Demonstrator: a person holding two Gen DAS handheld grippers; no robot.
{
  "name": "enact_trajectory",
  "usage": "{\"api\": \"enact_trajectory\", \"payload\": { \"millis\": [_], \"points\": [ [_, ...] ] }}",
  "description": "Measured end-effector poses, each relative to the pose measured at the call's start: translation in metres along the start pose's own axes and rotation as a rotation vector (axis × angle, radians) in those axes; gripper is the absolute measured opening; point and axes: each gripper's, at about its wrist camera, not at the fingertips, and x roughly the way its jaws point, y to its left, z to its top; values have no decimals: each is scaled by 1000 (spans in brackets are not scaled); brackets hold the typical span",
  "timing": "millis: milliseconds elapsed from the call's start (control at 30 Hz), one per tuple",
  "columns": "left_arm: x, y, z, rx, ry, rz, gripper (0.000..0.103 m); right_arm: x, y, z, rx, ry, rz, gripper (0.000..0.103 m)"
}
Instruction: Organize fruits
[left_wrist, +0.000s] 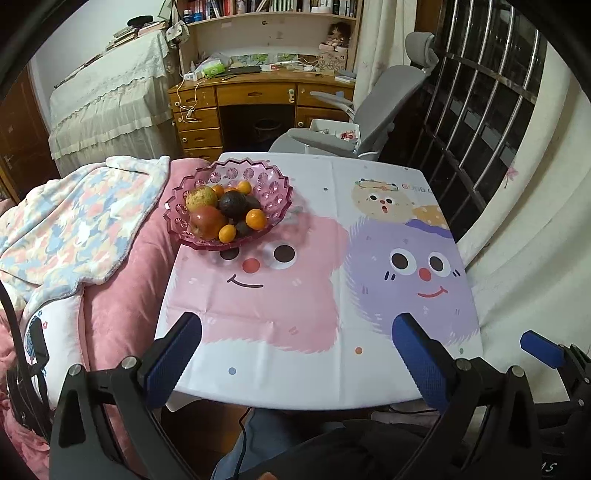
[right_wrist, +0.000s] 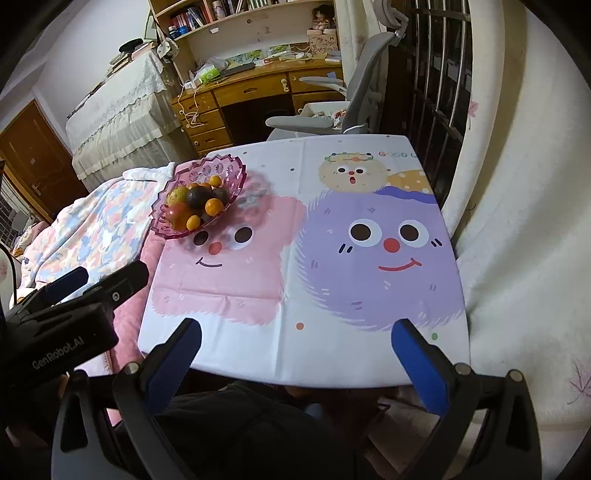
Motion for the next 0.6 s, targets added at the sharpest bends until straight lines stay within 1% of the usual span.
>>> {"api": "enact_trajectory", "payload": {
  "millis": [367, 600],
  "points": [
    [6, 0, -1, -14, 23, 9, 103, 2, 1, -1, -3, 11, 1, 103],
    [6, -1, 0, -16, 22, 10, 103, 5, 2, -2, -4, 17, 0, 103]
  ]
}}
